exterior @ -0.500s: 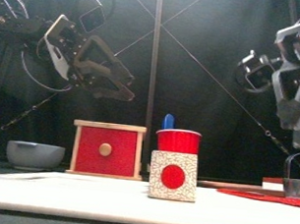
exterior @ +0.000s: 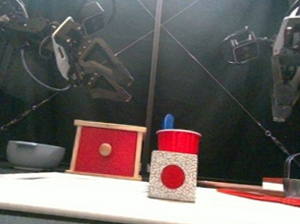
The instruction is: Move cut sushi onto plate
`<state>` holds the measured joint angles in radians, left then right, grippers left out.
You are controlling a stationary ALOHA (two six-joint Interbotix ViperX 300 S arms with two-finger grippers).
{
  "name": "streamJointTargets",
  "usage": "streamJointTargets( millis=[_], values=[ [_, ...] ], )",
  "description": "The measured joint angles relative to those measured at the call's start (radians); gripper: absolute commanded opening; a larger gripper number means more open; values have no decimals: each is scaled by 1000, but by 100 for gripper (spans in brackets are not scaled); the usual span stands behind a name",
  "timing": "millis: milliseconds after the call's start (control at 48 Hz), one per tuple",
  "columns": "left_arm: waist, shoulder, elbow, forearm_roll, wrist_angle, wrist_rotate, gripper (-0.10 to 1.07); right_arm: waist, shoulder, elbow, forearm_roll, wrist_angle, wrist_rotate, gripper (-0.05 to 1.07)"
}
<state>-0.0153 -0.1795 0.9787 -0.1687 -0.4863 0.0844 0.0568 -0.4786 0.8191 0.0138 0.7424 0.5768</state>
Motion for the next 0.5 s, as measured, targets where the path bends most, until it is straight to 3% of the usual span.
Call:
streamJointTargets(
  millis=[229, 500],
  values=[
    [49, -48, 29, -2, 2, 0, 95, -35, 43, -40, 32, -12, -235, 79],
    [54, -64, 34, -5, 5, -2, 95, -35, 43, -41, 18, -87, -275, 79]
  ],
)
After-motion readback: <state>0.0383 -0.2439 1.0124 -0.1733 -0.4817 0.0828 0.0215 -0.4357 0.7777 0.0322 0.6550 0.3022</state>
